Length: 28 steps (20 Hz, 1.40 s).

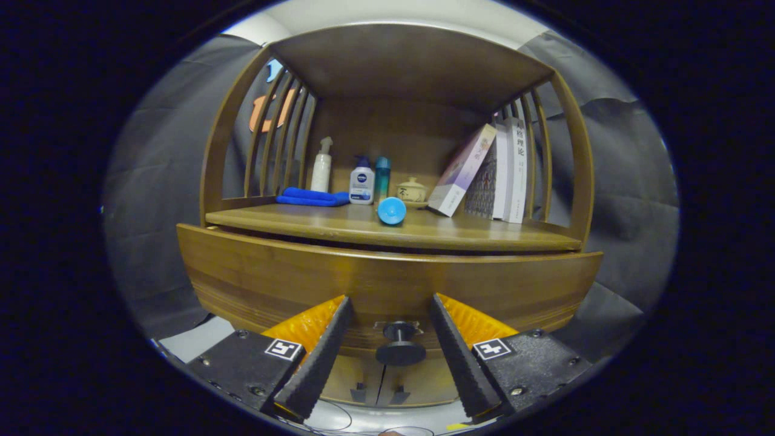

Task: Pull open the drawer, take out the items inside it, and place them on the countertop above the cabinet.

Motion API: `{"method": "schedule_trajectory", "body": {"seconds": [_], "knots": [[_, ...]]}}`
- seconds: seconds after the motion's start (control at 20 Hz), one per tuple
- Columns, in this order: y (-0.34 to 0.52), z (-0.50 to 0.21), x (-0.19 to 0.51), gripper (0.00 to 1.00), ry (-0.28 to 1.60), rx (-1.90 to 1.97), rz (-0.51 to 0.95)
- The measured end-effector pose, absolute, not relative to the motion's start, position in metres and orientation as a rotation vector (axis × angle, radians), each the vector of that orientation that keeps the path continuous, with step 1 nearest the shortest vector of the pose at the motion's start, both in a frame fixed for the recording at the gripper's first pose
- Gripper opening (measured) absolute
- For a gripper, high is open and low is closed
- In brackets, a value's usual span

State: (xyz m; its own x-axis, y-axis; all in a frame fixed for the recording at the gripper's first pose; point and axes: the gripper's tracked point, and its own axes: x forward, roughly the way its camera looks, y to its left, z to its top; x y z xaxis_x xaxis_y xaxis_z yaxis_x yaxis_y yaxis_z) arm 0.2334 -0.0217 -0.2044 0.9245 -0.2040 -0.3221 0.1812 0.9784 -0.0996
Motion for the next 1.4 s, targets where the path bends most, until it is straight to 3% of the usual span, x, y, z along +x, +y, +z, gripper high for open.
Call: {"method": "schedule_trajectory", "body": {"seconds": [0.5, 1.4], "knots": [[-0.023, -0.206, 0.240, 0.90, 0.396, -0.154, -0.151], [0.021, -0.010, 0.003, 0.90, 0.190, 0.029, 0.042]]}}
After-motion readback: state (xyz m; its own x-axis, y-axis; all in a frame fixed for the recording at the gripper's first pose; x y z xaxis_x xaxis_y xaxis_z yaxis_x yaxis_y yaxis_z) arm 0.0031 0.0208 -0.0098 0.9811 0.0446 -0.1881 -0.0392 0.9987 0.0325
